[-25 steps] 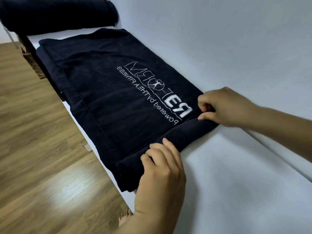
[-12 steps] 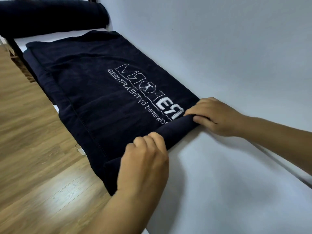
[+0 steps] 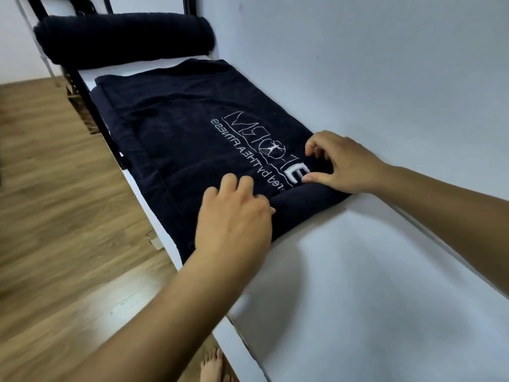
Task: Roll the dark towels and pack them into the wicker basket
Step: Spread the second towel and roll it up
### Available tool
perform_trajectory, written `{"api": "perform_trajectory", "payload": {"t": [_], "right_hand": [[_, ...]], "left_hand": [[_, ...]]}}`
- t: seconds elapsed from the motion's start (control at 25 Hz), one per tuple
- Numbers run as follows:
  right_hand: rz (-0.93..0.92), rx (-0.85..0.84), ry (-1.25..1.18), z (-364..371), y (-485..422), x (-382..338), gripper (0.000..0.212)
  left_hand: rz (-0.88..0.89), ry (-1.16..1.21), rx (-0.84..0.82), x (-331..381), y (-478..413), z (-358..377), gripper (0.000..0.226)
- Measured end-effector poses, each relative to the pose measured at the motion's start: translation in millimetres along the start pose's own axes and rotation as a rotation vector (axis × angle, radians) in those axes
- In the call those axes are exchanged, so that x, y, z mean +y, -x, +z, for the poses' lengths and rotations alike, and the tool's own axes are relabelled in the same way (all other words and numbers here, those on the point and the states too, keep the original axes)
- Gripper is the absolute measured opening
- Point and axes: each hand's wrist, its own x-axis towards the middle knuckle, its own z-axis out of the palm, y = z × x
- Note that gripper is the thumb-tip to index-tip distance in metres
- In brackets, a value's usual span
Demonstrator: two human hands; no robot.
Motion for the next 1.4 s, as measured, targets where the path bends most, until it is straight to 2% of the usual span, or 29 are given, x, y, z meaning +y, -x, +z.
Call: {"api": "perform_trajectory", "payload": {"t": [0.12, 0.28, 0.36, 0.4, 0.48, 0.56, 0.6, 0.68, 0.76, 0.88, 1.0, 1.08, 1.2, 1.4], "right_hand": [[0.041, -0.019, -0.041, 2.3, -11.7, 3.3, 0.058], [0.148, -0.139, -0.140, 2.4, -22.0, 6.7, 0.060], [0.188, -0.183, -0.152, 3.9, -26.5, 3.3, 0.056], [0.200, -0.140, -0.147, 4.0, -26.5, 0.3, 0.056], [0.167, 0.099, -0.122, 5.6, -18.2, -6.7, 0.052], [-0.005, 0.317, -0.087, 12.6, 10.2, -12.8, 0.038], [-0.097, 0.352, -0.055, 20.4, 29.1, -14.4, 0.034], [-0.204, 0.322, 0.019, 36.8, 61.2, -14.6, 0.037], [-0.213, 0.271, 0.041, 42.3, 70.5, -6.8, 0.046], [-0.226, 0.201, 0.070, 35.7, 52.3, -4.2, 0.041], [-0.269, 0.239, 0.146, 37.3, 47.7, -6.6, 0.042], [-0.313, 0.221, 0.169, 37.5, 53.4, -6.3, 0.049], [-0.304, 0.069, 0.138, 25.2, 51.1, -9.5, 0.051], [-0.206, -0.153, 0.200, 5.9, 28.2, -28.4, 0.056]], "left_hand": [[0.135, -0.032, 0.153, 24.1, 11.4, 15.8, 0.029], [0.149, 0.020, 0.056, 12.0, 21.4, 30.5, 0.037], [0.157, -0.009, 0.033, 2.4, 16.2, 28.8, 0.050], [0.167, -0.015, -0.009, 1.6, 12.7, 24.4, 0.052], [0.157, -0.007, -0.082, 1.5, 7.7, 19.1, 0.051], [0.103, 0.027, -0.074, 1.2, 3.2, 19.9, 0.049], [0.086, 0.031, -0.077, 1.3, 1.8, 19.3, 0.047], [0.069, 0.053, -0.083, 0.5, 1.2, 17.7, 0.045], [0.055, 0.104, -0.134, 1.8, -0.6, 15.7, 0.042], [0.002, 0.212, -0.278, -0.2, -8.3, 8.5, 0.046], [-0.011, 0.226, -0.317, -3.3, -1.8, -0.4, 0.044], [-0.015, 0.183, -0.320, 0.7, 5.7, -7.4, 0.048], [-0.036, 0.042, -0.269, 18.7, 15.1, -13.2, 0.058], [0.004, -0.221, -0.254, 29.9, 34.0, 6.3, 0.095]]}}
